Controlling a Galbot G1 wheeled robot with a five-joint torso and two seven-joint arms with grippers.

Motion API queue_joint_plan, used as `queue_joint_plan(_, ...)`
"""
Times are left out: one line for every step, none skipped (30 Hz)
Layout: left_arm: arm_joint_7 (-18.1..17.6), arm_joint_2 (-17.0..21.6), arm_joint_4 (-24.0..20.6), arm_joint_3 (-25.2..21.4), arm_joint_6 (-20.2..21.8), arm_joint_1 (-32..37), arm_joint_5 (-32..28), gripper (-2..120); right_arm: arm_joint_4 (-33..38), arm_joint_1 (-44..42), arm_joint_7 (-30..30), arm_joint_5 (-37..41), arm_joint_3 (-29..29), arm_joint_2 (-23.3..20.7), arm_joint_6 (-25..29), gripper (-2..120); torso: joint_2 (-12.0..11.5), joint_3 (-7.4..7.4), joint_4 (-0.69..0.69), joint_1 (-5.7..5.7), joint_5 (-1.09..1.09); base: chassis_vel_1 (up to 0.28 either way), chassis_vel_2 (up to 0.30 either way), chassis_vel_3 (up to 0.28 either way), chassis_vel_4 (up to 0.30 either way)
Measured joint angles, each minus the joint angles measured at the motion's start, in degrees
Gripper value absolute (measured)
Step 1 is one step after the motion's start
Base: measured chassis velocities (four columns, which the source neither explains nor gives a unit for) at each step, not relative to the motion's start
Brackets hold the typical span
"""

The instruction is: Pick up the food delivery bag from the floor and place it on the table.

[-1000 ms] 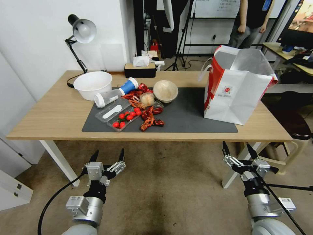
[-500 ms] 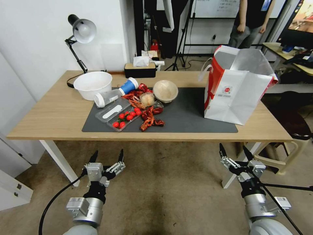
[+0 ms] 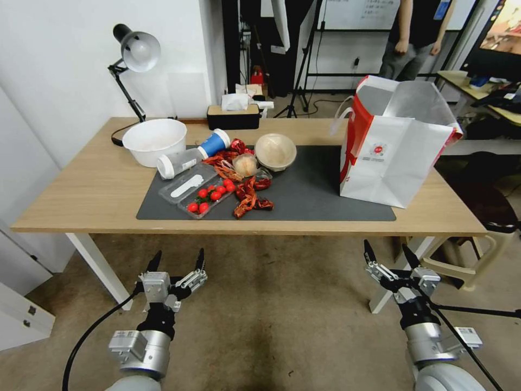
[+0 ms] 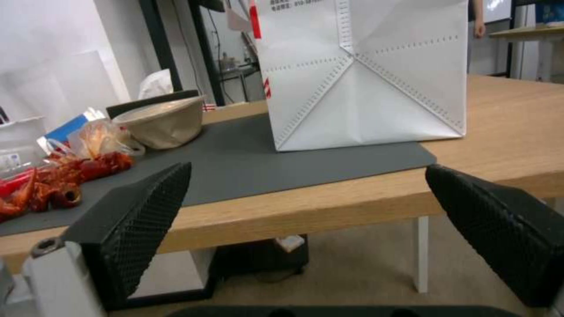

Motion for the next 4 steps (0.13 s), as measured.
queue_joint_plan(0.0,0.0,-0.01,0.0,0.01,0.0,0.0,100,0.0,0.0,0.0,0.0,0.0,0.0,0.0,100,0.0,0.0,0.0,0.0,0.0,0.0,0.0,0.0,0.0)
queue_joint_plan(0.0,0.0,-0.02,0.0,0.02,0.01,0.01,100,0.0,0.0,0.0,0.0,0.0,0.0,0.01,100,0.0,0.0,0.0,0.0,0.0,0.0,0.0,0.0,0.0)
queue_joint_plan(0.0,0.0,-0.02,0.0,0.02,0.01,0.01,100,0.0,0.0,0.0,0.0,0.0,0.0,0.01,100,0.0,0.0,0.0,0.0,0.0,0.0,0.0,0.0,0.0)
queue_joint_plan(0.0,0.0,-0.02,0.0,0.03,0.01,0.01,100,0.0,0.0,-0.01,0.0,0.0,0.0,0.01,100,0.0,0.0,0.0,0.0,0.0,0.0,0.0,0.0,0.0)
